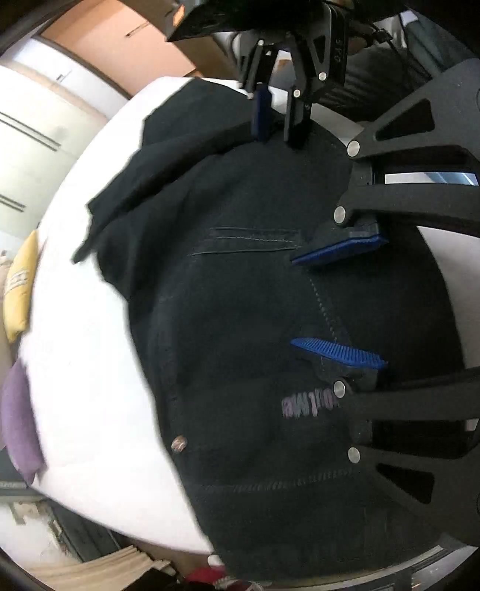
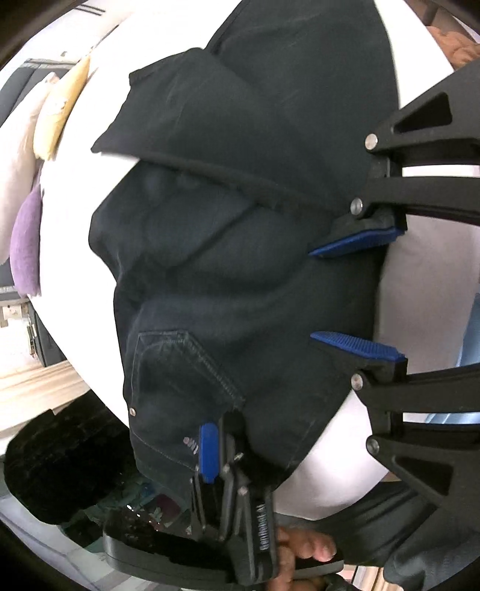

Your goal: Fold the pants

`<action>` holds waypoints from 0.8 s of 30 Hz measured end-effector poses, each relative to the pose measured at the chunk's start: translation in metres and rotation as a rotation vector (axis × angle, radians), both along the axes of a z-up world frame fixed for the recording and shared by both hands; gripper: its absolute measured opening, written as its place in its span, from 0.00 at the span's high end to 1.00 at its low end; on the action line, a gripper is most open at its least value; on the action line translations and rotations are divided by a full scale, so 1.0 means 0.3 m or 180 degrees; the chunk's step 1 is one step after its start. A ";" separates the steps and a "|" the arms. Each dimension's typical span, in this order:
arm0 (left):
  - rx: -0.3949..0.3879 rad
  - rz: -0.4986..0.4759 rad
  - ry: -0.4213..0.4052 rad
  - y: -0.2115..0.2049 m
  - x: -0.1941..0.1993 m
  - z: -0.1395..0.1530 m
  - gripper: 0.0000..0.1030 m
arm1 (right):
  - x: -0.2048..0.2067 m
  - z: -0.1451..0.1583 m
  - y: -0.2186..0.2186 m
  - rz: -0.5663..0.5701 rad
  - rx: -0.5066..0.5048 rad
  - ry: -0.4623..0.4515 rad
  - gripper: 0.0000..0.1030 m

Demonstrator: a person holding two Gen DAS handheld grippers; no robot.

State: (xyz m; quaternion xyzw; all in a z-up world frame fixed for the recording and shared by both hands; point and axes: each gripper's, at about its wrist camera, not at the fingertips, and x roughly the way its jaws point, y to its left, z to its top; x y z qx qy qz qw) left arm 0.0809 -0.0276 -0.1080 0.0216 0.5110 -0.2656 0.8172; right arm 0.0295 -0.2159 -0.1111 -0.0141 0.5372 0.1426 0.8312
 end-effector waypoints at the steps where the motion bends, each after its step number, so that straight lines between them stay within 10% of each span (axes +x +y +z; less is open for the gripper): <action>1: -0.0096 0.0001 -0.0068 0.001 0.000 0.035 0.63 | 0.001 0.017 -0.008 -0.0019 0.0048 -0.0013 0.60; 9: -0.0127 0.0198 0.0245 -0.077 0.090 -0.064 0.63 | 0.019 -0.045 0.021 0.0120 -0.0047 0.0056 0.51; 14: -0.0276 0.0229 0.0205 -0.058 0.098 -0.041 0.62 | 0.027 0.100 -0.120 -0.0130 0.0241 -0.0084 0.52; 24: -0.0502 0.0344 0.0362 -0.148 0.192 -0.108 0.62 | 0.597 0.205 -0.334 -0.1028 -0.0447 -0.0352 0.51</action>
